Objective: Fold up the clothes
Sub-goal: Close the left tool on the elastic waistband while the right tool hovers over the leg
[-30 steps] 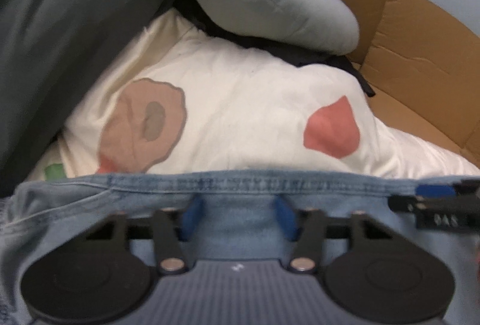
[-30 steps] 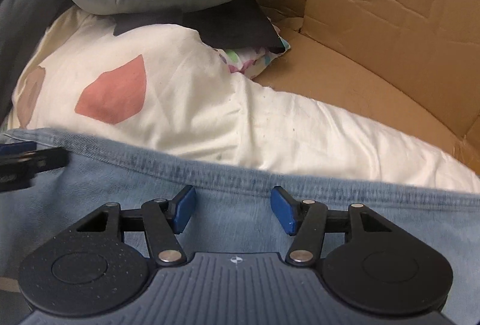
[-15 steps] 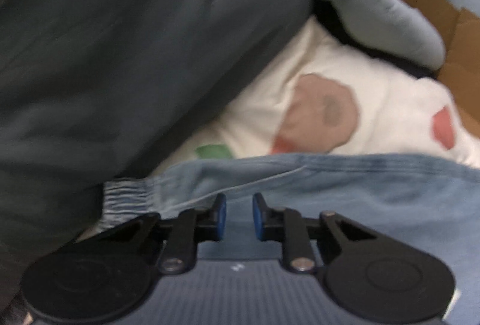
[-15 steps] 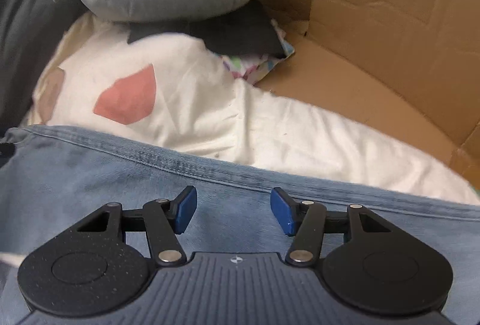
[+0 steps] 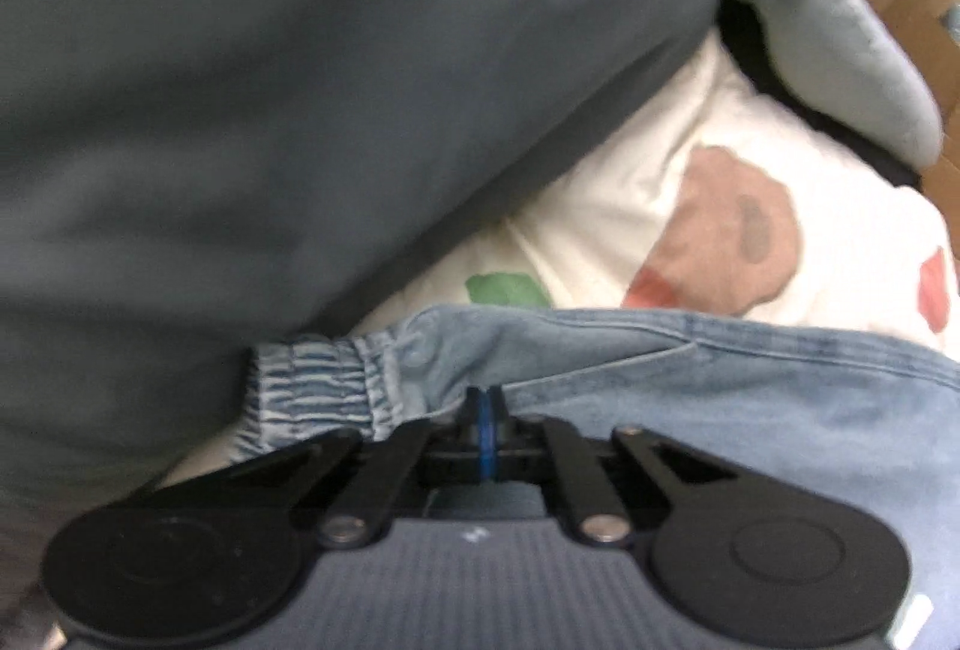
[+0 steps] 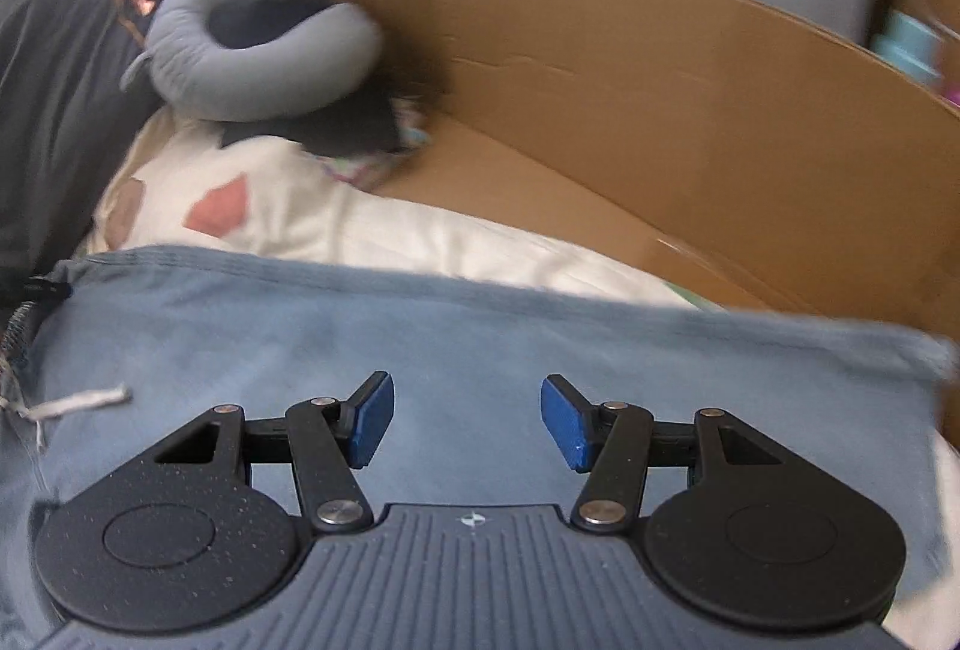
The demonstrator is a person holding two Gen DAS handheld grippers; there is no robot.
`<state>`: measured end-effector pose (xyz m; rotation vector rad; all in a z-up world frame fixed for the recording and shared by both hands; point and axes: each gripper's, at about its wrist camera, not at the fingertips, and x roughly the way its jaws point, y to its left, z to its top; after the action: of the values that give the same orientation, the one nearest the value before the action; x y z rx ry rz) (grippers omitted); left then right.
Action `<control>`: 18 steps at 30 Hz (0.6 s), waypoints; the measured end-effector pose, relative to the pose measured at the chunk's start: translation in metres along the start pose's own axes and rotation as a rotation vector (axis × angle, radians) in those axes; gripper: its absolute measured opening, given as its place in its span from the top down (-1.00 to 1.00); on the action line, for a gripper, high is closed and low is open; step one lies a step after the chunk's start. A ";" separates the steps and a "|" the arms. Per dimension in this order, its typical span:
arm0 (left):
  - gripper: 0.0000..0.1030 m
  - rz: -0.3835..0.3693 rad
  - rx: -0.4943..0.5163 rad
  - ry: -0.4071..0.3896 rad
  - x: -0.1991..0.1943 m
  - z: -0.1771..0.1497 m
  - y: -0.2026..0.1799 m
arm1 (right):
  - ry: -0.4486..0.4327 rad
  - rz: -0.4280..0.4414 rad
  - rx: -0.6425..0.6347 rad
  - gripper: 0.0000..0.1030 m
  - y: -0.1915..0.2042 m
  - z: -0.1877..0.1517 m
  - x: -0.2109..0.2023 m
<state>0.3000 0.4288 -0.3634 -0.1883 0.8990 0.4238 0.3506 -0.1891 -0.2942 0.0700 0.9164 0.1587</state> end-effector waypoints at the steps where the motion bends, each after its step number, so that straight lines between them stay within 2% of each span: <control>1: 0.87 -0.007 0.007 -0.014 -0.011 0.002 0.000 | -0.001 -0.013 0.015 -0.19 -0.009 -0.008 -0.010; 9: 0.87 0.032 0.048 0.033 -0.026 -0.009 0.009 | -0.022 -0.105 0.171 -0.19 -0.069 -0.075 -0.088; 14: 0.88 0.056 0.007 0.069 -0.008 -0.017 0.021 | -0.013 -0.175 0.283 -0.19 -0.101 -0.120 -0.133; 18: 0.87 0.094 0.060 0.102 0.010 -0.018 0.016 | -0.010 -0.225 0.342 -0.19 -0.119 -0.145 -0.160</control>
<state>0.2851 0.4400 -0.3819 -0.1136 1.0228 0.4766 0.1526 -0.3341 -0.2716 0.2828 0.9278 -0.2081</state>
